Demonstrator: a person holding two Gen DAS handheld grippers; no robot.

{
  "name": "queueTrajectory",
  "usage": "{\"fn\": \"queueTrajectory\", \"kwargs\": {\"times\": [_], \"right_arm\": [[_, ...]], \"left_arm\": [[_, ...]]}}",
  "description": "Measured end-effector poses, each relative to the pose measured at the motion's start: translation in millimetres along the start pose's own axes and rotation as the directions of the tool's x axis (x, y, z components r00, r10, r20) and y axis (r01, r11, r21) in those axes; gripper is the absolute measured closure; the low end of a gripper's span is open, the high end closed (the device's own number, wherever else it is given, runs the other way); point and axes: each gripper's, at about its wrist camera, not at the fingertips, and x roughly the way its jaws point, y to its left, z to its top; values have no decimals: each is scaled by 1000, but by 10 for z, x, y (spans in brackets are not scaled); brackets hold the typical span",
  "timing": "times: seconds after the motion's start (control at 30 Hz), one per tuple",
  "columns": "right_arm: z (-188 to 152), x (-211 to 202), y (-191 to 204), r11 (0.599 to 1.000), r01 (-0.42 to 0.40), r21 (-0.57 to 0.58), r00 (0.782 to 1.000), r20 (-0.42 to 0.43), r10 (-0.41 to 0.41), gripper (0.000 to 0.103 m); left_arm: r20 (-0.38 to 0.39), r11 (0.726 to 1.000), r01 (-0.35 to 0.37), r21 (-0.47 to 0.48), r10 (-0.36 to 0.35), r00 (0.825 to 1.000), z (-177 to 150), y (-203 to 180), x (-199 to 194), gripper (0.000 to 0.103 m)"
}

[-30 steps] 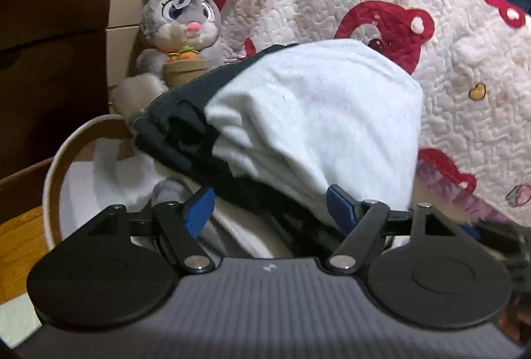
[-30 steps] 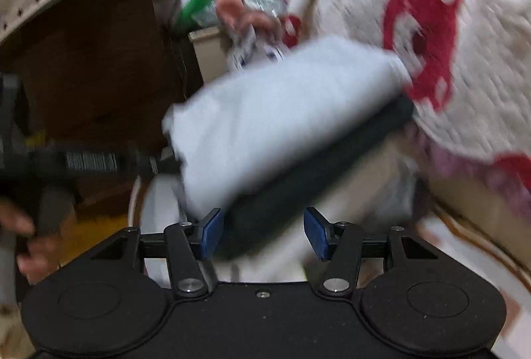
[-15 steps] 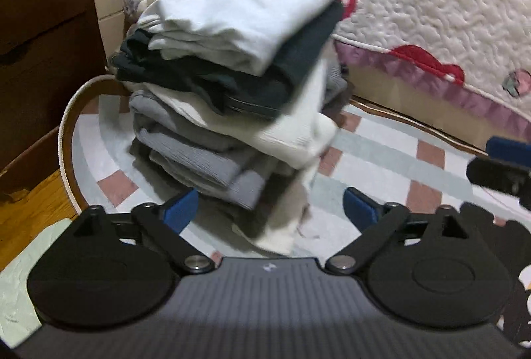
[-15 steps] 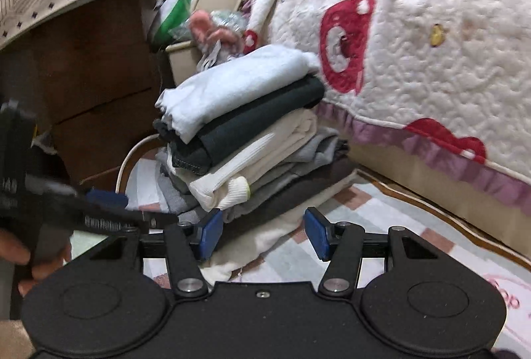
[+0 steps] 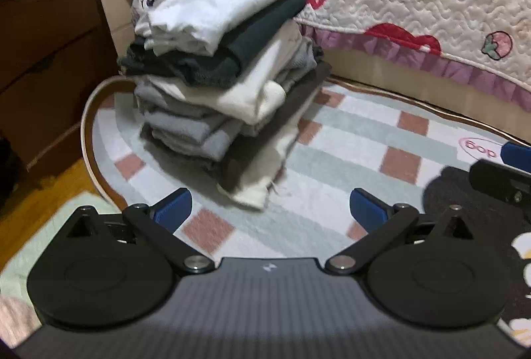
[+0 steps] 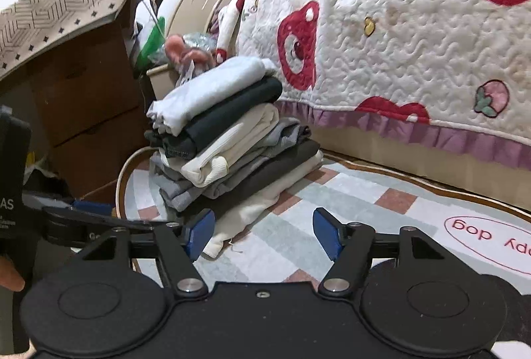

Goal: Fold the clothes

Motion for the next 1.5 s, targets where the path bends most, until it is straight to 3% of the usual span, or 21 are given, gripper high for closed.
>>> {"fn": "queueTrajectory", "kwargs": {"times": [0.5, 0.97, 1.37, 1.5], "right_arm": [[-76, -282, -6, 999, 33, -7, 999, 9, -33, 30], [-82, -277, -18, 998, 61, 13, 998, -25, -61, 29], [-112, -223, 85, 997, 73, 4, 997, -30, -72, 29], [-72, -242, 47, 995, 74, 70, 997, -17, -73, 29]], "left_arm": [[-54, 1000, 31, 0, -31, 998, -167, -290, -185, 0], [-104, 999, 37, 10, -36, 994, -182, -360, -146, 0], [-100, 998, 48, 49, -43, 994, -187, -353, -127, 0], [-103, 997, 51, 61, -45, 994, -183, -353, -128, 0]]}}
